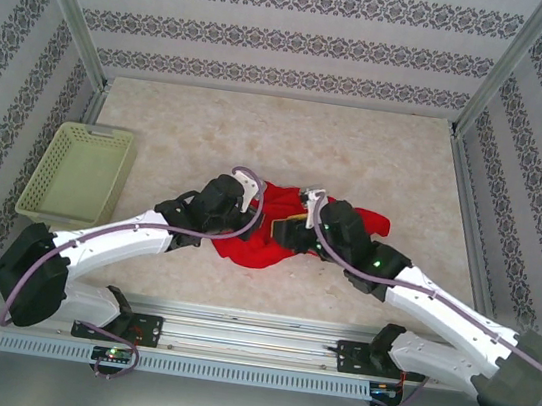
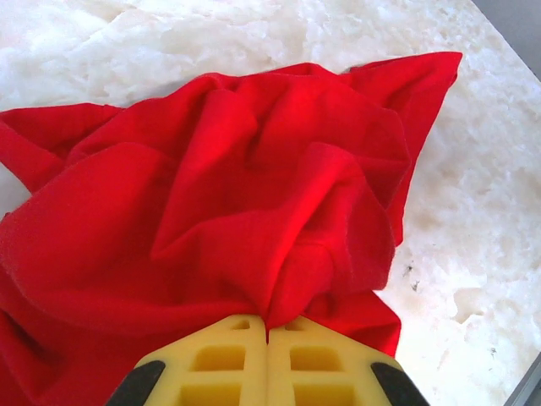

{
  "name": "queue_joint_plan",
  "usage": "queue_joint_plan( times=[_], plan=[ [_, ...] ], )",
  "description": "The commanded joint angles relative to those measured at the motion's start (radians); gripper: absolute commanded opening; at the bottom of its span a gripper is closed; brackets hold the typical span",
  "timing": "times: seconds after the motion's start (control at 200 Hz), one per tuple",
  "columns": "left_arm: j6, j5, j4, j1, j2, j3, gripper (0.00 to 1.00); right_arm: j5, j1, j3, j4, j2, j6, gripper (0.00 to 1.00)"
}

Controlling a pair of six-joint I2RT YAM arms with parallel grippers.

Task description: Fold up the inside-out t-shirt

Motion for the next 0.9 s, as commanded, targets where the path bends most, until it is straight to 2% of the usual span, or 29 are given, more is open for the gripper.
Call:
queue_joint_plan(
  times=[0.0,0.125,0.48,0.704,0.794,0.894],
  plan=[
    [-0.005,0.009,-0.004,0.016,-0.009,0.027,0.00,-0.047,0.028,-0.051,0.137,0.100,0.050,0.45],
    [-0.009,0.008,-0.004,0.019,-0.015,0.020,0.00,-0.050,0.028,-0.015,0.176,0.232,0.052,0.40],
    [-0.014,-0.004,-0.004,0.025,-0.033,-0.015,0.00,0.205,-0.031,0.066,0.069,0.381,0.035,0.30],
    [-0.011,-0.005,0.000,0.027,-0.036,-0.020,0.00,0.259,-0.042,0.123,0.022,0.459,0.020,0.32],
    [-0.011,-0.002,0.006,0.027,-0.041,-0.023,0.00,0.272,-0.042,0.147,0.009,0.509,0.018,0.38],
    [-0.010,-0.009,0.009,0.028,-0.039,-0.023,0.00,0.290,-0.042,0.163,0.010,0.556,0.021,0.39]
  ],
)
